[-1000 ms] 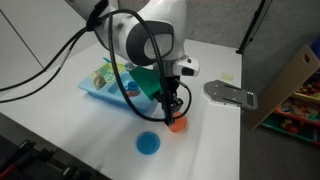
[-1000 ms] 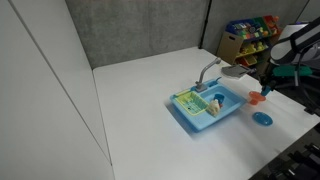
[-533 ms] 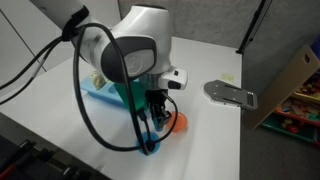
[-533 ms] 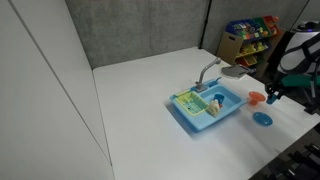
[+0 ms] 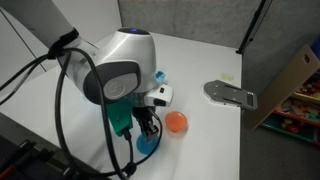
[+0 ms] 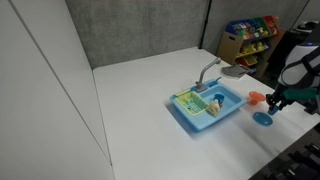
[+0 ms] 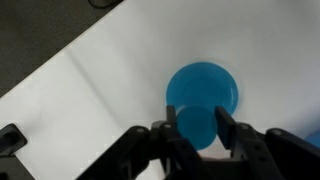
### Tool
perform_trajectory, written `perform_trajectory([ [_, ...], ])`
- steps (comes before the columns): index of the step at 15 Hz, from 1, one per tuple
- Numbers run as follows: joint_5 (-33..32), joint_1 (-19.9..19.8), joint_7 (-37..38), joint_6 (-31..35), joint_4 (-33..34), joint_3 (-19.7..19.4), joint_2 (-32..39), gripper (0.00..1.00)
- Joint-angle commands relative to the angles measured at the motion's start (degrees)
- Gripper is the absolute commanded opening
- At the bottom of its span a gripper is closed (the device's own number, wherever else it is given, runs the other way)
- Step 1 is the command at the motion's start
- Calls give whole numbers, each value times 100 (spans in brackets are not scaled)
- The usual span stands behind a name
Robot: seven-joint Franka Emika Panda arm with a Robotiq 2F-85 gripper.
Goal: Put the blue cup on the blue plate
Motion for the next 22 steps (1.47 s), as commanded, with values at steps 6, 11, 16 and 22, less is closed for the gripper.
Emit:
perform_trajectory([
  [6, -22, 248, -11, 411, 20, -110, 508, 17],
  [11, 9, 374, 4, 516, 114, -138, 690, 17],
  [16, 17, 453, 9, 598, 198, -181, 809, 17],
  [22, 43, 466, 1, 606, 313, -194, 930, 17],
])
